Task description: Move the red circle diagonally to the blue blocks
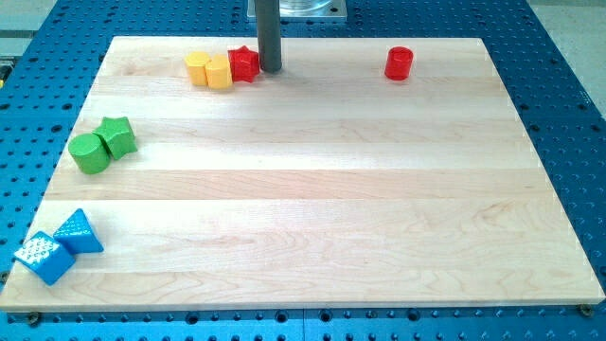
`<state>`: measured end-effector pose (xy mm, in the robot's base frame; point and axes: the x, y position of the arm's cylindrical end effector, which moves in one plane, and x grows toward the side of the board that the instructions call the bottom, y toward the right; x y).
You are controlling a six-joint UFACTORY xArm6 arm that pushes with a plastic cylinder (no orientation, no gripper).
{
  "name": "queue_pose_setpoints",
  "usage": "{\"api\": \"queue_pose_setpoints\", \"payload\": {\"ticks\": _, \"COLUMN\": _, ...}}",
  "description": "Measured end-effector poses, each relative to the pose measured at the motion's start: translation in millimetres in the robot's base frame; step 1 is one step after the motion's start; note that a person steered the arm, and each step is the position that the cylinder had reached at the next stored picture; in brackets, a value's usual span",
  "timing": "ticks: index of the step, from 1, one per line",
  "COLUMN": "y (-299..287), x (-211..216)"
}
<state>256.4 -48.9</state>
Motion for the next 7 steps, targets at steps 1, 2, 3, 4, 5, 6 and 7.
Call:
{"api": "queue_pose_setpoints", "payload": {"ticks": 1, "y": -24.8, "x": 0.0}}
{"api": "queue_pose_setpoints", "payload": {"ticks": 2, "y": 41.2, "x": -8.1}}
{"api": "queue_pose_setpoints", "payload": {"ticks": 3, "y": 165.3, "x": -21.7}}
{"api": "queue_pose_setpoints", "payload": {"ticks": 4, "y": 233.7, "x": -36.4}}
{"api": "queue_pose_setpoints", "payload": {"ticks": 5, "y": 258.1, "x": -10.9}}
{"api": "queue_pose_setpoints", "payload": {"ticks": 6, "y": 164.2, "x": 5.3}}
{"api": "queue_pose_setpoints", "payload": {"ticks": 7, "y": 121.9, "x": 6.9}}
